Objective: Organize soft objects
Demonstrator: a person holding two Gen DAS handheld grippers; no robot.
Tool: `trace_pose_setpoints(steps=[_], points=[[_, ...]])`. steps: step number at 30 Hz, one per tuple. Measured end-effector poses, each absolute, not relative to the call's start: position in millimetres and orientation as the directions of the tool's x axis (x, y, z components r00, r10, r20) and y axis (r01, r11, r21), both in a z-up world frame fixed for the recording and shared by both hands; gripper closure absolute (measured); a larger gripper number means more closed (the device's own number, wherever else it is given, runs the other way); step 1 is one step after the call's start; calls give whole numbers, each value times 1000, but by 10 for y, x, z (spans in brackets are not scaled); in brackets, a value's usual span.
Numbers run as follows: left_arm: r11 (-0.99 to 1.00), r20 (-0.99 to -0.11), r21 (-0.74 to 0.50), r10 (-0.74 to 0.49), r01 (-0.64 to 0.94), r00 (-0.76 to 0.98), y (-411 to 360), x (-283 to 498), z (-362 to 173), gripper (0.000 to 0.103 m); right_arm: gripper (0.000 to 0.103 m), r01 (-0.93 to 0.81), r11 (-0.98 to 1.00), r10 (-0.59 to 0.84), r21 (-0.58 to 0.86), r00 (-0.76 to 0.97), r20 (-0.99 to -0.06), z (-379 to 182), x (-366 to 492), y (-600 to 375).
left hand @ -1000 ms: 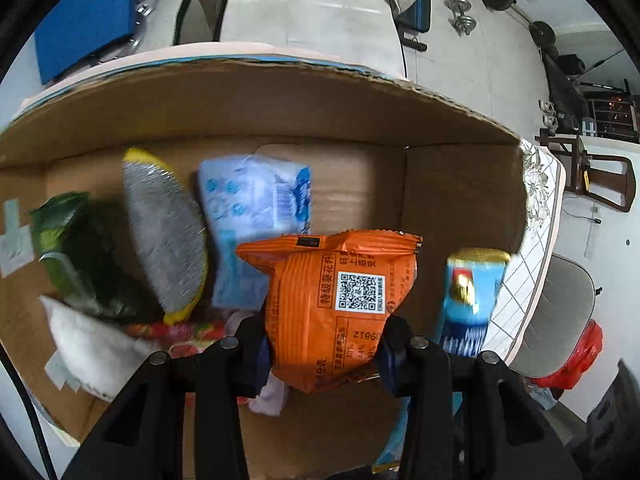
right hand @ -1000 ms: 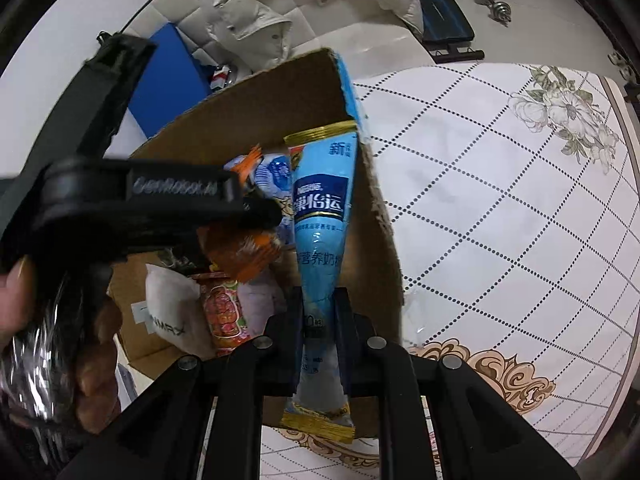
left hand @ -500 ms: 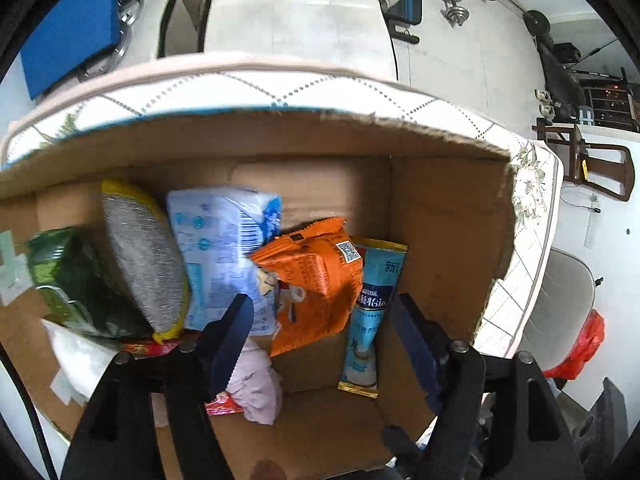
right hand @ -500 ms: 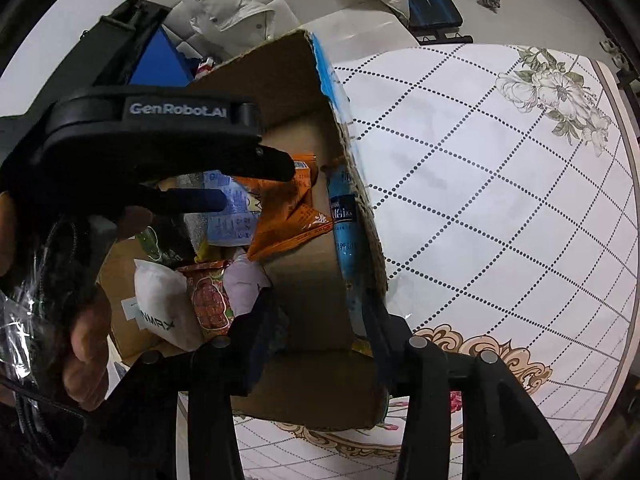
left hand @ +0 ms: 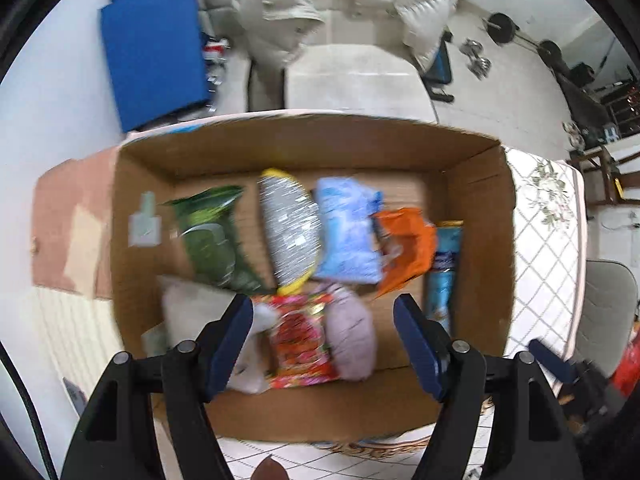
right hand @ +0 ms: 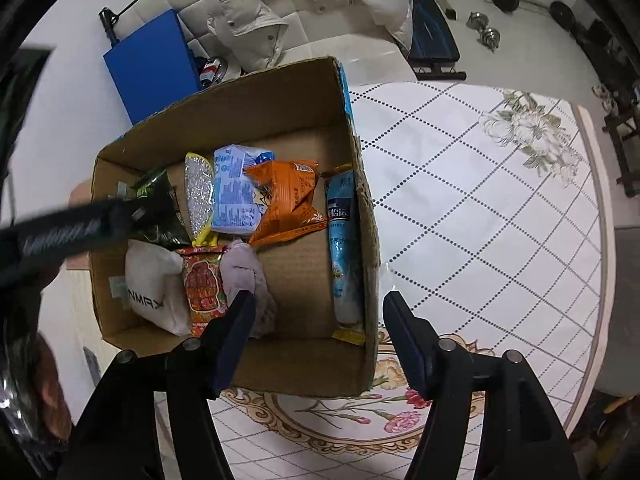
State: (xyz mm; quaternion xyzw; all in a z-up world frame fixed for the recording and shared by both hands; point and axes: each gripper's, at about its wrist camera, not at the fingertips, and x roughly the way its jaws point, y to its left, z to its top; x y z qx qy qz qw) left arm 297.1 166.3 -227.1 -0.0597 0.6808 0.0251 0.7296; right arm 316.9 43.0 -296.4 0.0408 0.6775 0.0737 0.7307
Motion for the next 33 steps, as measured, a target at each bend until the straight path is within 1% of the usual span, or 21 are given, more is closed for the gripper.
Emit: trace_pose_setpoints(steps=[1, 2, 4, 6, 8, 11, 12, 13, 14, 15, 16, 19, 27, 33], points=[[991, -996, -47, -36, -125, 84, 1701, 2933, -2264, 32, 28, -60, 987, 154, 149, 77, -985, -2949, 3152, 440], [991, -995, -37, -24, -132, 98, 1749, 2881, -2227, 31, 28, -65, 988, 146, 140, 86, -986, -2927, 3123, 444], [991, -991, -11, 7, -133, 133, 1782, 2758, -2158, 11, 28, -75, 989, 131, 124, 95, -987, -2888, 3080, 458], [989, -985, 11, 36, -146, 172, 1805, 2636, -2094, 9, 28, -85, 989, 126, 118, 96, -987, -2869, 3035, 478], [988, -982, 3, 32, -155, 185, 1812, 2541, -2062, 1, 28, -96, 989, 122, 113, 100, -987, -2840, 2986, 488], [984, -981, -34, 1, -173, 196, 1849, 2398, -2031, 0, 27, -107, 989, 113, 101, 109, -988, -2812, 2909, 501], [984, -980, -37, -1, -177, 200, 1847, 2368, -2024, 0, 23, -109, 989, 113, 101, 109, -988, -2802, 2888, 505], [983, -978, -42, -4, -179, 207, 1844, 2332, -2010, 0, 16, -114, 988, 113, 100, 112, -987, -2782, 2863, 505], [982, -977, -40, 0, -182, 213, 1828, 2300, -1996, 0, 13, -115, 988, 113, 99, 117, -987, -2774, 2858, 514], [982, -975, -35, 7, -184, 222, 1823, 2270, -1977, 0, 7, -119, 989, 107, 92, 130, -986, -2744, 2833, 511], [982, -972, -26, 18, -185, 233, 1809, 2239, -1960, 0, 3, -123, 989, 102, 86, 136, -985, -2728, 2823, 515], [982, -964, -5, 45, -187, 263, 1769, 2160, -1892, 0, 0, -126, 991, 76, 55, 166, -983, -2668, 2781, 504], [985, -946, 8, 63, -170, 319, 1626, 2002, -1665, 0, 0, -114, 994, 21, -5, 223, -974, -2477, 2675, 434], [988, -923, -10, 50, -153, 382, 1488, 1768, -1289, 0, 0, -115, 993, 22, -14, 307, -951, -2023, 2412, 320]])
